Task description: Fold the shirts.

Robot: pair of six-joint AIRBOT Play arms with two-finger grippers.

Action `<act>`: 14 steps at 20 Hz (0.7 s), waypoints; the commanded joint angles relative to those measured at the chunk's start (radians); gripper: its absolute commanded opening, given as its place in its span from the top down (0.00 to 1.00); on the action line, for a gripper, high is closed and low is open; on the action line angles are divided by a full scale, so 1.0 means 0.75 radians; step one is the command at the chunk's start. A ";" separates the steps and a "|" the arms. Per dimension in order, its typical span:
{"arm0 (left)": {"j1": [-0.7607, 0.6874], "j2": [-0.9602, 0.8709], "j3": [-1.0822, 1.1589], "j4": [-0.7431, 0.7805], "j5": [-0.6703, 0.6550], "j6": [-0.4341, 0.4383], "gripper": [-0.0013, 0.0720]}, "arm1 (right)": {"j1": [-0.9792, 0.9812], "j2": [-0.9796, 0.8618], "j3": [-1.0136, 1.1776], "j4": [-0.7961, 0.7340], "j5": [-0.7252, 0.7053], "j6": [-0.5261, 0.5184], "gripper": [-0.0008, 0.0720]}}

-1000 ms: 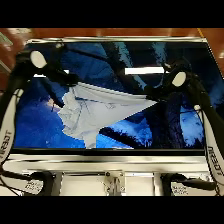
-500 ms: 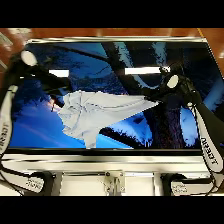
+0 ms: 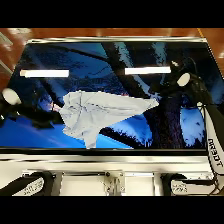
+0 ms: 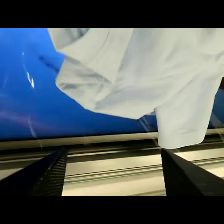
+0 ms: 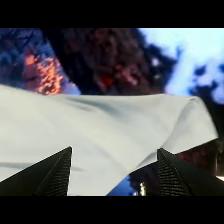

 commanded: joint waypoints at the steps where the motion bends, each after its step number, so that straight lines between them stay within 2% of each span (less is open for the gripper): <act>1: 0.005 0.086 -0.423 -0.181 0.267 0.020 0.01 | -0.139 0.002 0.001 0.032 0.007 -0.019 0.10; 8: -0.018 -0.043 -0.525 -0.319 0.702 0.016 0.03 | -0.342 0.002 0.001 0.093 0.109 -0.020 0.10; 11: -0.051 -0.108 -0.525 -0.408 0.848 0.015 0.30 | -0.346 0.000 0.001 0.094 0.118 -0.019 0.10; 14: -0.069 -0.112 -0.522 -0.457 0.926 0.015 0.77 | -0.346 -0.025 -0.001 0.098 0.154 -0.010 0.10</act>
